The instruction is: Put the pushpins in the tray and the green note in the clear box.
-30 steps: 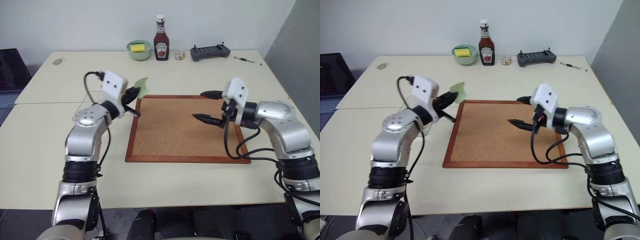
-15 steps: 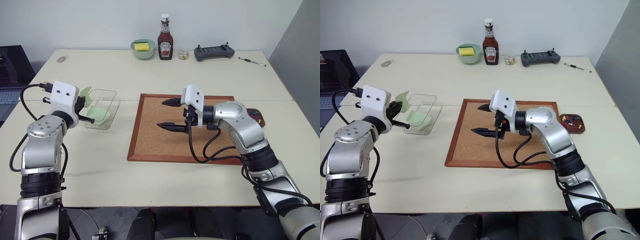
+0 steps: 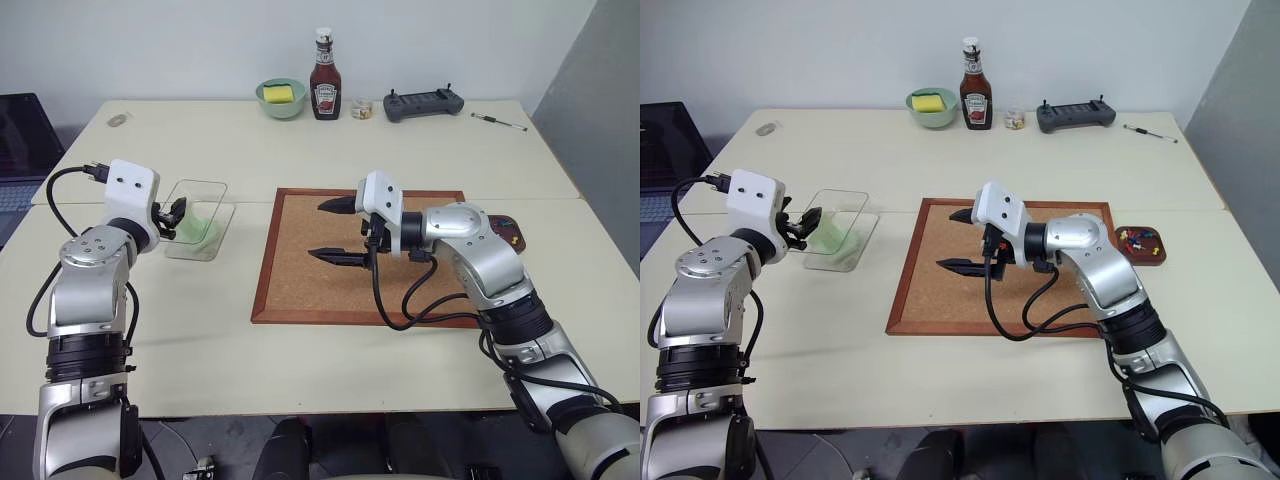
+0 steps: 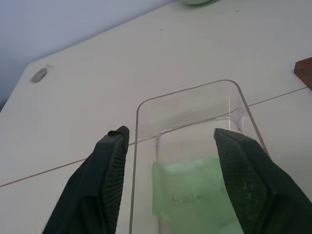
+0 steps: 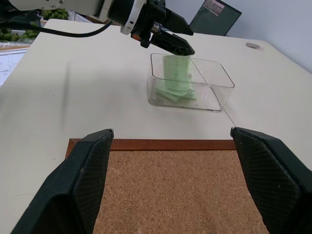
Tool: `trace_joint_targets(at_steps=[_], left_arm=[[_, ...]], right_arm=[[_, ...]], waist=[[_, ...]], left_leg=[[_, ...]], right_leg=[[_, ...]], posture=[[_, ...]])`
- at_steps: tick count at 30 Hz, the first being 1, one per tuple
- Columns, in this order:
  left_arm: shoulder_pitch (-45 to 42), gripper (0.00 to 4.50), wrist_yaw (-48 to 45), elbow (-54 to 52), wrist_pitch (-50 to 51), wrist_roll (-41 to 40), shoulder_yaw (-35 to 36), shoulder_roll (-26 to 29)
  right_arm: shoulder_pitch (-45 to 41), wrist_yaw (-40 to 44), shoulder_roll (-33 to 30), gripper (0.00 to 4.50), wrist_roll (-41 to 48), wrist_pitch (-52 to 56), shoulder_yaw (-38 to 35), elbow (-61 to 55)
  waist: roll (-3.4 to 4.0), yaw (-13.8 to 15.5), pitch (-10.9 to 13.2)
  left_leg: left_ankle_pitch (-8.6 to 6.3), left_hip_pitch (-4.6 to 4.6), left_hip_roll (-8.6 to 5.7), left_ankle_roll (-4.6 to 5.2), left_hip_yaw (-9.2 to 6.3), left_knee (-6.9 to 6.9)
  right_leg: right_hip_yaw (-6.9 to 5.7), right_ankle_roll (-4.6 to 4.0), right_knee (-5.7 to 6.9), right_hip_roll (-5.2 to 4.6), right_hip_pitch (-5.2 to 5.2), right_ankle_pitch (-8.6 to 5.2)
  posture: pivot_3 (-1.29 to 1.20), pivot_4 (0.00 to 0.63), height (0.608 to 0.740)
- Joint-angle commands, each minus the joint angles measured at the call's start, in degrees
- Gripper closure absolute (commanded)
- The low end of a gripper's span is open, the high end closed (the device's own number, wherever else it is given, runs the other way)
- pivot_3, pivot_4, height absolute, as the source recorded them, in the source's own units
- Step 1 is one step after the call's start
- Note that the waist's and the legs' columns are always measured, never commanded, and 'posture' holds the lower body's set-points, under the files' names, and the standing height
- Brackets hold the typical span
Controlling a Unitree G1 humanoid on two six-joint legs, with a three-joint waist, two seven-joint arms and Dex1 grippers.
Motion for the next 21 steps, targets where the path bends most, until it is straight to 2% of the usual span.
trace_joint_targets(at_steps=[1,5,11,13,19,21], left_arm=[[-1.7,0.71,1.5,-1.7,1.1,-1.7,2.4,-0.3],[-1.8,0.05,1.9,-1.9,1.1,-1.9,1.9,-0.2],[1.0,0.05,-1.7,-8.5,-4.5,-4.4,1.8,-0.3],[3.7,0.05,-3.8,-13.1,-2.5,-5.5,0.6,0.2],[12.8,0.05,-6.3,-27.2,0.2,-11.3,-0.3,-3.3],[15.3,0.05,-7.8,-30.1,0.9,-13.2,-1.2,-4.1]], right_arm=[[-0.8,-0.5,0.2,0.42,0.3,-0.3,-1.1,-1.8],[-1.0,-0.7,0.4,0.42,0.3,-0.7,-1.2,-1.5],[-0.1,-2.7,0.9,0.42,0.9,-2.5,-3.2,-2.1],[1.3,-3.8,0.6,0.42,1.6,-2.4,-5.1,-2.9],[9.7,-10.5,-1.4,0.42,3.9,1.2,-13.2,-6.4],[13.8,-10.4,-3.1,0.42,4.6,1.1,-15.1,-8.1]], waist=[[0.0,0.0,0.0],[0.0,0.0,0.0],[0.0,0.0,0.0],[0.0,0.0,0.0],[0.0,0.1,0.0],[-0.01,0.3,0.0]], left_leg=[[0.0,0.0,0.0,0.0,0.0,0.0],[0.0,0.01,0.0,0.0,0.01,0.01],[0.0,-0.01,0.0,0.0,0.01,0.01],[0.01,0.0,0.0,-0.02,0.03,0.01],[-0.02,-0.01,-0.01,0.02,0.04,-0.03],[-0.02,-0.02,-0.02,0.03,0.07,-0.02]], right_leg=[[0.0,0.0,0.01,0.0,0.0,0.0],[0.01,0.0,0.12,0.0,-0.06,0.0],[0.01,-0.01,0.16,-0.01,-0.08,0.0],[0.03,-0.01,0.16,-0.03,-0.08,0.01],[0.03,-0.02,0.14,-0.06,-0.05,0.01],[0.06,-0.02,0.12,-0.08,-0.02,0.01]], posture=[[0.0,0.15,0.74],[0.0,0.15,0.74],[0.0,0.15,0.74],[0.0,0.15,0.74],[0.0,0.15,0.74],[0.0,0.15,0.74]])
